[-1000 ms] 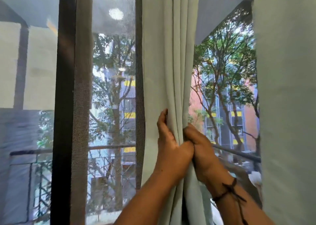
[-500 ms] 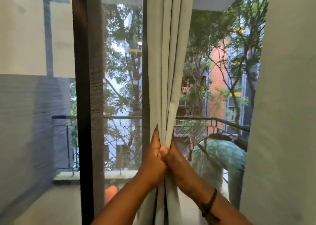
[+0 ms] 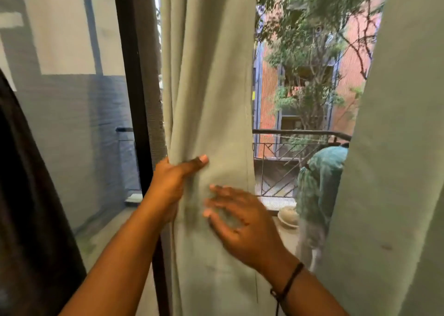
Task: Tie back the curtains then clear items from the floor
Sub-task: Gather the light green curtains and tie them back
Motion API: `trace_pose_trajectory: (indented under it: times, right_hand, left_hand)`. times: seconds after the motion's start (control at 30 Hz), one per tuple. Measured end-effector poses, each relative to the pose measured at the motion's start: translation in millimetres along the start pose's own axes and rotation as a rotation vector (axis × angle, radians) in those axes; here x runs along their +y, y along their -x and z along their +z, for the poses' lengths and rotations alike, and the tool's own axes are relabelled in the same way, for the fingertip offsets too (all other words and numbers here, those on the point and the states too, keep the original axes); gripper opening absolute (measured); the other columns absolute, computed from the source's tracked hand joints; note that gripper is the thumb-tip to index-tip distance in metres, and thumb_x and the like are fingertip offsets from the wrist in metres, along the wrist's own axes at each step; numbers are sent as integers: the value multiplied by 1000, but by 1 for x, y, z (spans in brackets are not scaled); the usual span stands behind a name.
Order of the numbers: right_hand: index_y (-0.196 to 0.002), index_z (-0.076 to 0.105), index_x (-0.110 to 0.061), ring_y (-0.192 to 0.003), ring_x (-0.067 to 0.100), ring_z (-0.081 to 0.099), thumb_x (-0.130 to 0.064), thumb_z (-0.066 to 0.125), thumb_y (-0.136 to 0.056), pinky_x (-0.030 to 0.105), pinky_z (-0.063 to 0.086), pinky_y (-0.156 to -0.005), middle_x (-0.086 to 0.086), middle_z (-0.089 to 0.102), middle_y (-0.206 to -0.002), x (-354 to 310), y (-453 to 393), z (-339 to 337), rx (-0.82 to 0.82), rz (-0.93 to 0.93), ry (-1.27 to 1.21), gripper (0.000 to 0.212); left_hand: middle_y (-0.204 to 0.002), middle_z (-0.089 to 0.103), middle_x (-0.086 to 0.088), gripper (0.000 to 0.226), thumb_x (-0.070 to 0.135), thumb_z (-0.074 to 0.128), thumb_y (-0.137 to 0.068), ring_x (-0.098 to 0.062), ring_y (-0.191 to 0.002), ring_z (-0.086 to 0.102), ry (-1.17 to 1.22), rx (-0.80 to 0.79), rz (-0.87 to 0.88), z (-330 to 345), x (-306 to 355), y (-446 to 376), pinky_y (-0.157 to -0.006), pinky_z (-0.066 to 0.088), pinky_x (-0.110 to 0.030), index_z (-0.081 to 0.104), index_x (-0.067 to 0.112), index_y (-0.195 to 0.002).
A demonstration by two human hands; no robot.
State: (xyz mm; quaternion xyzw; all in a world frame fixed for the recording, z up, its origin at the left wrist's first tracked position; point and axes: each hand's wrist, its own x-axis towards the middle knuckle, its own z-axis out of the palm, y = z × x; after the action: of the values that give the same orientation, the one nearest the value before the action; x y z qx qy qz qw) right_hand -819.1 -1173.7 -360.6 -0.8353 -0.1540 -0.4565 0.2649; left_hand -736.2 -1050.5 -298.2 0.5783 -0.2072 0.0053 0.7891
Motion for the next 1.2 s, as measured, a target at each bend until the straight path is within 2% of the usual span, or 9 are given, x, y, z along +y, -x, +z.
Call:
trace_pose_trajectory:
  times: [0.1,0.2,0.33,0.47,0.6,0.73,0.87,1.07,1.2]
  right_hand:
    - [-126,51,-28,-118,-3,40,-45,72,-73,9,26,-101,-17,45,-127,22,-2,-21,284,263,-24,60]
    - [-140,21,-39,-128,6,36,-42,85,-59,25,32,-105,-14,34,-141,23,-8,-39,-57,624,-443,103]
    - [-123,50,-16,-87,12,70,-8,74,-64,21,55,-68,-1,73,-101,12,-19,-36,-267,635,-879,64]
    - [-106,63,-1,-83,21,69,-1,75,-63,29,59,-73,10,73,-96,2,-34,-23,-153,645,-863,45]
    - [-86,68,-14,-62,7,69,0,72,-77,16,53,-52,-5,74,-71,-1,-46,-7,-23,660,-634,17]
    - [-87,71,-26,-86,9,71,-25,74,-80,32,56,-84,-8,75,-88,4,-48,31,-11,725,-412,8]
    - [-100,69,-25,-95,13,69,-27,75,-78,33,55,-89,-1,73,-104,-5,-49,68,-205,728,-306,23]
    - [-114,64,-25,-98,13,66,-42,74,-76,33,53,-89,-6,70,-108,-3,-48,96,-236,786,10,43]
    - [-96,69,-27,-79,9,65,-65,74,-61,30,54,-71,-11,70,-86,8,-50,80,-184,922,230,52]
  left_hand:
    - [-106,71,-14,56,22,78,-63,-32,-94,69,80,-92,-102,-14,4,5,-85,55,-44,66,9,-116]
    - [-97,73,-14,53,19,83,-49,-30,-84,71,227,-247,-238,-21,5,7,-71,58,-39,74,11,-100]
    - [-93,74,-16,74,19,91,-28,-31,-84,71,420,-474,-353,-27,6,10,-72,58,-42,74,8,-99]
    - [-83,74,-16,68,14,92,-18,-29,-72,72,403,-635,-379,-36,10,14,-59,59,-35,77,3,-84]
    - [-83,75,-15,56,7,91,-30,-27,-70,72,57,-616,-366,-56,13,5,-57,57,-30,77,3,-84]
    - [-66,70,15,25,1,77,-72,-3,-62,67,-252,-201,-36,-65,5,-10,-55,50,-14,65,16,-89]
    - [-100,69,-2,36,20,71,-78,-26,-97,64,-566,29,120,-88,-11,-47,-78,44,-25,64,16,-113]
    - [-115,66,-15,42,29,67,-80,-35,-104,61,-659,-1,115,-100,-22,-80,-89,51,-38,60,9,-116]
    - [-108,67,-6,43,22,74,-77,-25,-103,62,-486,-106,120,-98,-29,-82,-93,50,-37,61,11,-117]
